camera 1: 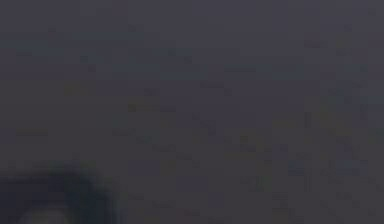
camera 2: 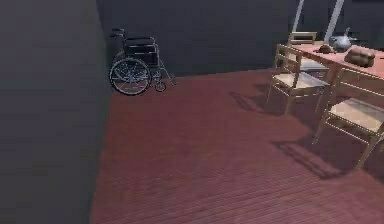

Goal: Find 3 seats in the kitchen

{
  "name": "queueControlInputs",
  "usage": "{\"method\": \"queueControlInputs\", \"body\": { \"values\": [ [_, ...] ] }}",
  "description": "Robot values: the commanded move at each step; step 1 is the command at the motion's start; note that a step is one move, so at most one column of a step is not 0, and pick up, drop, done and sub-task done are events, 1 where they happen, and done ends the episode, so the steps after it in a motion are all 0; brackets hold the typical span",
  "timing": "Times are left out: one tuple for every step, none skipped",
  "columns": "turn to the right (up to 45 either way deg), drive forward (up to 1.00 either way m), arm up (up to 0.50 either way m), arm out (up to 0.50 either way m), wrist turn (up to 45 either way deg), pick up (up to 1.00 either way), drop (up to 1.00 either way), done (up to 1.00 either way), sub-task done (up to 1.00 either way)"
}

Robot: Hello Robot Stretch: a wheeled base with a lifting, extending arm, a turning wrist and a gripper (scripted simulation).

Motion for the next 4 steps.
{"method": "queueControlInputs", "body": {
  "values": [
    [45.0, 0.00, 0.00, 0.00, 0.0, 0.00, 0.00, 0.00, 0.00],
    [45.0, 0.00, 0.00, 0.00, 0.0, 0.00, 0.00, 0.00, 0.00],
    [27.0, 0.00, 0.00, 0.00, 0.0, 0.00, 0.00, 0.00, 0.00],
    [3.0, 0.00, 0.00, 0.00, 0.0, 0.00, 0.00, 0.00, 0.00]
  ]
}}
